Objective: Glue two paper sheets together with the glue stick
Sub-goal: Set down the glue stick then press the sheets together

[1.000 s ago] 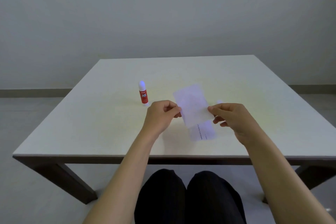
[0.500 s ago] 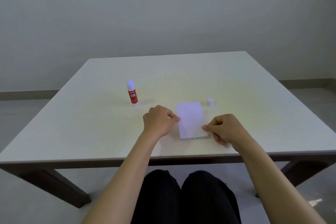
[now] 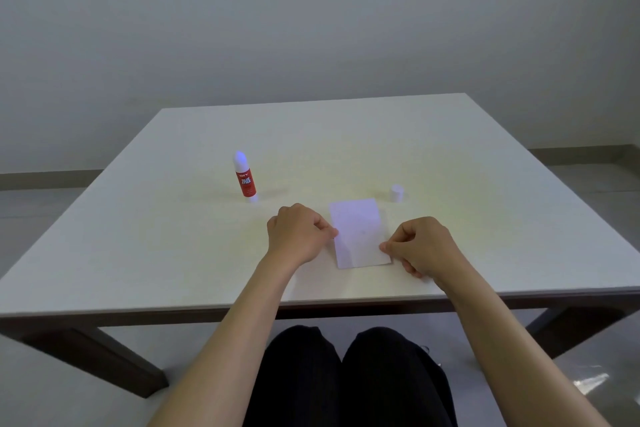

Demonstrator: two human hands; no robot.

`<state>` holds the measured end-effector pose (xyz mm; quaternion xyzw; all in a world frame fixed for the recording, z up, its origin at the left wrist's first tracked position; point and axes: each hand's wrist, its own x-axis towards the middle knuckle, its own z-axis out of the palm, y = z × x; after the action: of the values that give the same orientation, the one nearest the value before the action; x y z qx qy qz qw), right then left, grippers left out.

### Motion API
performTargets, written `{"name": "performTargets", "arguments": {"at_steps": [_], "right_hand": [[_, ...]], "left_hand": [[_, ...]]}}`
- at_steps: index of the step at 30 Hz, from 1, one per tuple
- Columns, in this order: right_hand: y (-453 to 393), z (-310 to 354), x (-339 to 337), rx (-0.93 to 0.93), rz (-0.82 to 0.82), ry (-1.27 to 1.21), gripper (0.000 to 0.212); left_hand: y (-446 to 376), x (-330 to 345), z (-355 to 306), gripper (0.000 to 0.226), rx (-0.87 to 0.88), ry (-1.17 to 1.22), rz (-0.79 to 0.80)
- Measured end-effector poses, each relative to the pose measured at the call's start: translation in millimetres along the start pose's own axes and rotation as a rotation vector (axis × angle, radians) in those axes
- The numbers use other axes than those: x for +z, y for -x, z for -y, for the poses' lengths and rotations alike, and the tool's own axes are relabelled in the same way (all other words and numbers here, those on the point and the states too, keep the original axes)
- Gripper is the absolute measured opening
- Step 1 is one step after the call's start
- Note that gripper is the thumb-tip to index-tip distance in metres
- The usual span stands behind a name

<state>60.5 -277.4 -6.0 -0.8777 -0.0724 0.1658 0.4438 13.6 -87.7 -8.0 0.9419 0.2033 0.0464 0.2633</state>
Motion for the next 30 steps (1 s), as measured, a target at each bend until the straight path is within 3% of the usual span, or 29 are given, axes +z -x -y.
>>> {"name": "performTargets", "arguments": {"at_steps": [12,15,19,22,26,28,30], "right_hand": [[2.4,-0.5,6.7,-0.099,-0.080,0.188,0.026],[2.5,-0.1,8.4,-0.114,-0.080,0.178,0.018],[4.4,0.7,11.6,-0.145,-0.095,0.246,0.013],[4.5,0.4,12.2,-0.150,-0.099,0.259,0.013],[13.7,2.4,15.1,-0.156,-0.159,0.314,0.004],[24.5,2.1,20.8,-0.254,-0.311,0.411,0.013],[33.9,-0.1,29.1,-0.488,-0.433,0.529,0.021]], "left_hand": [[3.6,10.3,-2.6,0.012,0.126,-0.232,-0.187],[6.1,11.3,-0.5,0.022,0.234,-0.296,-0.218],[5.1,4.9,1.4,0.041,0.425,-0.335,-0.040],[3.3,0.3,6.2,0.061,0.408,-0.379,0.144],[5.5,0.1,12.0,0.075,0.398,-0.440,0.237],[6.4,0.7,14.7,0.077,0.399,-0.422,0.247],[7.2,1.2,17.8,0.077,0.404,-0.387,0.257]]}}
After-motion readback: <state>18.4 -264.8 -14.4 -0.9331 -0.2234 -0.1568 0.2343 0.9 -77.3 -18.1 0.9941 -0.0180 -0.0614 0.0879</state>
